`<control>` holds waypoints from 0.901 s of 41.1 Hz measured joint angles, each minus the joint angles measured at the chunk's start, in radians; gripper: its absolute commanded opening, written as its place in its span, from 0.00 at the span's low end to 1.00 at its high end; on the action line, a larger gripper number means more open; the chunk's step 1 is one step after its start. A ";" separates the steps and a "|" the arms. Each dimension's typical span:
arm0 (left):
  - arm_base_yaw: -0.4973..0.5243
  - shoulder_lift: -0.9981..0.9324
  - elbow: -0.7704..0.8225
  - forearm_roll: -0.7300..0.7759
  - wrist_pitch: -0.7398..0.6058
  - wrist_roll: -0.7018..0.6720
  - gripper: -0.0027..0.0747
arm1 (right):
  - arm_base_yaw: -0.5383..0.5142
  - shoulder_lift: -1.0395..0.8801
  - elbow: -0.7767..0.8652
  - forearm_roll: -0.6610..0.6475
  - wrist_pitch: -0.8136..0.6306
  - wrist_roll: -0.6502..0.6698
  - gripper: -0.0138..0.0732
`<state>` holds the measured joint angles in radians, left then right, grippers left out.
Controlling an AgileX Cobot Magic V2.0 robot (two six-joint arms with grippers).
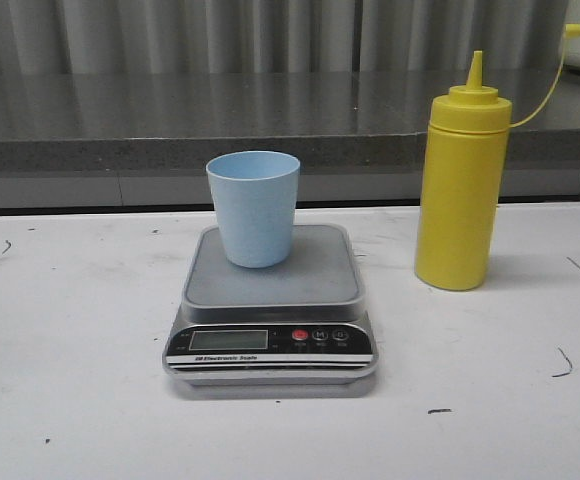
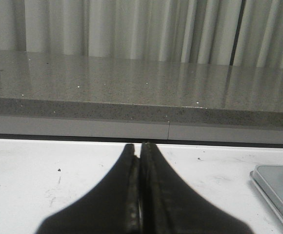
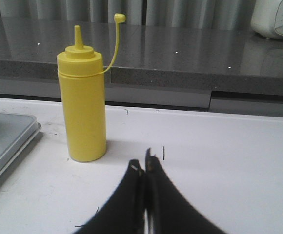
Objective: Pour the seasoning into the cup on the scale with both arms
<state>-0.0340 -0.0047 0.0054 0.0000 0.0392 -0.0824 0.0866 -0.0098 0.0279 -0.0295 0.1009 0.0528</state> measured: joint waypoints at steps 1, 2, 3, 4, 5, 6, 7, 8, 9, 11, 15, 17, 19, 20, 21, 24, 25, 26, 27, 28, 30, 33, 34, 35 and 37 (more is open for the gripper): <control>0.000 0.000 0.000 0.000 0.000 0.000 0.01 | 0.000 0.000 0.000 -0.001 -0.002 0.002 0.02; 0.000 0.000 0.000 0.000 0.000 0.000 0.01 | 0.000 0.000 0.000 -0.001 -0.004 0.005 0.02; 0.000 0.000 0.000 0.000 0.000 0.000 0.01 | 0.000 0.000 0.000 -0.001 -0.004 0.005 0.02; 0.000 0.000 0.000 0.000 0.000 0.000 0.01 | 0.000 0.000 0.000 -0.001 -0.006 0.005 0.02; 0.000 0.000 0.000 0.000 0.000 0.000 0.01 | 0.000 0.000 0.000 -0.001 -0.006 0.005 0.02; 0.000 0.000 0.000 0.000 0.000 0.000 0.01 | 0.000 0.000 0.000 -0.001 -0.006 0.005 0.02; 0.000 0.000 0.000 0.000 0.000 0.000 0.01 | 0.000 0.000 0.000 -0.001 -0.008 0.005 0.02; 0.000 0.000 0.000 0.000 0.000 0.000 0.01 | 0.000 0.000 0.000 -0.001 -0.008 0.005 0.02; 0.000 0.000 0.000 0.000 0.000 0.000 0.01 | 0.000 0.000 0.000 -0.001 -0.008 0.006 0.02; 0.000 0.000 0.000 0.000 0.000 0.000 0.01 | 0.000 0.000 0.000 0.000 -0.008 0.006 0.02; 0.000 0.000 0.000 0.000 0.000 0.000 0.01 | 0.000 0.000 0.000 0.011 -0.008 0.006 0.02; 0.000 0.000 0.000 0.000 0.000 0.000 0.01 | -0.002 0.000 0.000 0.015 -0.008 0.006 0.02; 0.000 0.000 0.000 0.000 0.000 0.000 0.01 | -0.005 0.000 0.000 0.015 -0.008 0.006 0.02; 0.000 0.000 0.000 0.000 0.000 0.000 0.01 | -0.006 0.000 0.000 0.015 -0.008 0.006 0.02; 0.000 0.000 0.000 0.000 0.000 0.000 0.01 | -0.006 0.000 0.000 0.015 -0.008 0.008 0.02; 0.000 0.000 0.000 0.000 0.000 0.000 0.01 | -0.009 0.000 0.000 0.017 -0.008 0.008 0.02; 0.000 0.000 0.000 0.000 0.000 0.000 0.01 | -0.009 0.000 0.000 0.017 -0.008 0.008 0.02; 0.000 0.000 0.000 0.000 0.000 0.000 0.01 | -0.009 0.000 0.000 0.017 -0.008 0.008 0.02; 0.000 0.000 0.000 0.000 0.000 0.000 0.01 | -0.009 0.000 0.000 0.018 -0.008 0.008 0.02; 0.000 0.000 0.000 0.000 0.000 0.000 0.01 | -0.009 0.000 0.000 0.018 -0.008 0.008 0.02; 0.000 0.000 0.000 0.000 0.000 0.000 0.01 | -0.009 0.000 0.000 0.018 -0.008 0.008 0.02; 0.000 0.000 0.000 0.000 0.000 0.000 0.01 | -0.009 0.000 0.000 0.019 -0.008 0.008 0.02; 0.000 0.000 0.000 0.000 0.000 0.000 0.01 | -0.009 0.000 0.000 0.019 -0.008 0.008 0.02; 0.000 0.000 0.000 0.000 0.000 0.000 0.01 | -0.009 0.000 0.000 0.019 -0.008 0.008 0.02; 0.000 0.000 0.000 0.000 0.000 0.000 0.01 | -0.009 0.000 0.000 0.019 -0.008 0.008 0.02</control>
<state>-0.0340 -0.0047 0.0054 0.0000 0.0392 -0.0824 0.0779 -0.0098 0.0279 -0.0101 0.0929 0.0611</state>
